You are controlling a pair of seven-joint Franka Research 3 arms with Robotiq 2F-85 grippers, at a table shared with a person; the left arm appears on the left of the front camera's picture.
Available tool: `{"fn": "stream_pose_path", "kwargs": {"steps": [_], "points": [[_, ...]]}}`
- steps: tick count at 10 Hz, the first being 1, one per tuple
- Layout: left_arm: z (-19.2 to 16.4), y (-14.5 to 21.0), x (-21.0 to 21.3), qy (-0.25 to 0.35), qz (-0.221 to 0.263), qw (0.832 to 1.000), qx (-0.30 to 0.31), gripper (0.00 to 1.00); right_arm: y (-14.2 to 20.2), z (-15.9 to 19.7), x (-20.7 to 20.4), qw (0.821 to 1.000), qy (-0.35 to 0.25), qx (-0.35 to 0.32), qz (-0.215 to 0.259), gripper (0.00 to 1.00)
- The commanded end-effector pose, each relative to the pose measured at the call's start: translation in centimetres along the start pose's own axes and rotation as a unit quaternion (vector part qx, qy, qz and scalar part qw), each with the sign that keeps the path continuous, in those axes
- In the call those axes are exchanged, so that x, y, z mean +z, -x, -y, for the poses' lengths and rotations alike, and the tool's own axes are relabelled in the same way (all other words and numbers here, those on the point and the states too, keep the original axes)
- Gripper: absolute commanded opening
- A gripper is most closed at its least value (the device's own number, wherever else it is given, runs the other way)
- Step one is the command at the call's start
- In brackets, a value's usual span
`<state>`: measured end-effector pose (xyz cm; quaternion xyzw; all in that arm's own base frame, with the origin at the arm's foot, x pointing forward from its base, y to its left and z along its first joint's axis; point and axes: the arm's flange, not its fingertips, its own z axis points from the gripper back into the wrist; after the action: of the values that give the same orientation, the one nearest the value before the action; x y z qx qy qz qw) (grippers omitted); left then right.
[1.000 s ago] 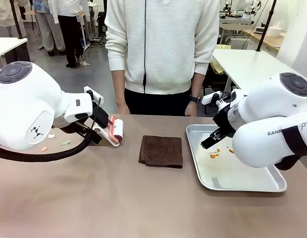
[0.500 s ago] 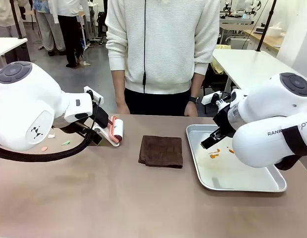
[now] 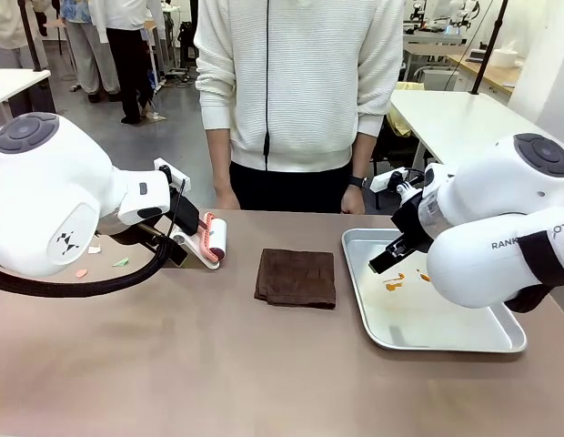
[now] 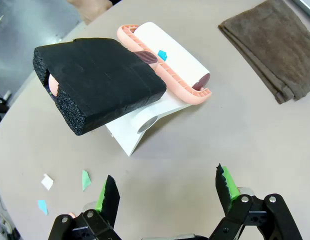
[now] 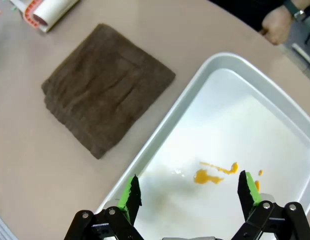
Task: Clean the surface of the table.
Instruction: Hold the Lint Roller with your left hand and the towel with your right hand.
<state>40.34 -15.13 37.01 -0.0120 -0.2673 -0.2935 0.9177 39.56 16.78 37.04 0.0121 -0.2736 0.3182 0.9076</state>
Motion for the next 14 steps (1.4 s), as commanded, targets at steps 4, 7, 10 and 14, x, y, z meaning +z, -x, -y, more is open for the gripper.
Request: {"fn": "stream_pose_path", "kwargs": {"steps": [4,7,10,14], "points": [[0.0,0.0,0.0,0.000,0.000,1.000,0.000,1.00,0.0,0.0,0.0,1.000,0.000,0.000,0.000,1.00],[-0.3,0.5,1.2,0.050,-0.018,0.998,0.017,1.00,0.1,0.7,0.5,0.994,-0.047,-0.081,-0.060,1.00],[-2.1,2.3,3.4,0.224,-0.080,0.967,0.091,1.00,1.4,4.0,4.0,0.919,-0.224,-0.278,-0.168,1.00],[-9.0,7.2,11.0,0.318,0.008,0.924,0.214,1.00,8.5,7.9,11.6,0.853,-0.374,-0.358,-0.068,1.00]]}}
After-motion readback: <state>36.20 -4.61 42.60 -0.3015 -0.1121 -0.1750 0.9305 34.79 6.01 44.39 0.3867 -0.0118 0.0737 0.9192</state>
